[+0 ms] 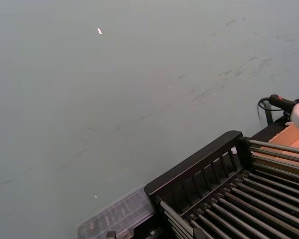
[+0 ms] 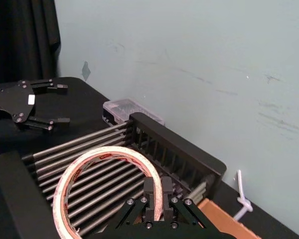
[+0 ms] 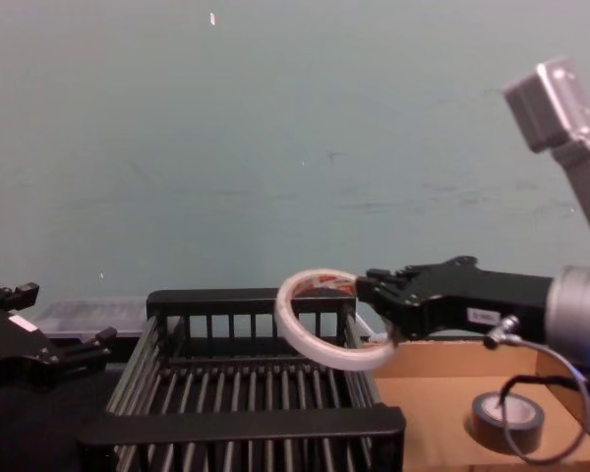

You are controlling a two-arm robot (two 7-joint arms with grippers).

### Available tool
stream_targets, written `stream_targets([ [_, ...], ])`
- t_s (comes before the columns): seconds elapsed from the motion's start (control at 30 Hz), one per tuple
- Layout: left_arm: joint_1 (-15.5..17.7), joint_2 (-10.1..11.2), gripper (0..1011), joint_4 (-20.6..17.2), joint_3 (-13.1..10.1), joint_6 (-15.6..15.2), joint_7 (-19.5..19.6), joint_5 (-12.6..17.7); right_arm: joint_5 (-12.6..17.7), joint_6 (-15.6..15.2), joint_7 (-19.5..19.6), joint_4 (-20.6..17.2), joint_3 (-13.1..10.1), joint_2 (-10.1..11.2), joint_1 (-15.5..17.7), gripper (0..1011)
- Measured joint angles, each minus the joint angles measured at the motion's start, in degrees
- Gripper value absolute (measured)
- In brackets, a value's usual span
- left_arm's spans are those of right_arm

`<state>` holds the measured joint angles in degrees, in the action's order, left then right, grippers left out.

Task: Pick up the white tape and place it into the black box , Pick up the silver tape and place it into the brown box.

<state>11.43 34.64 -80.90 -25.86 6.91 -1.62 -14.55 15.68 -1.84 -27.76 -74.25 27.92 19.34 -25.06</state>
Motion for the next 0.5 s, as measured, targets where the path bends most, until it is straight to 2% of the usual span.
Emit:
stream_targets([
  [0.33,0.0,0.0,1001,0.0,0.0,0.0,0.0,0.0,-1.89,1.06,-0.92,7.96,1.84,-4.22,-5.57,99],
  [0.5,0.0,0.0,1001,0.0,0.0,0.0,0.0,0.0,-2.73,1.49,-1.22,10.8,2.48,-5.61,-7.29,98],
])
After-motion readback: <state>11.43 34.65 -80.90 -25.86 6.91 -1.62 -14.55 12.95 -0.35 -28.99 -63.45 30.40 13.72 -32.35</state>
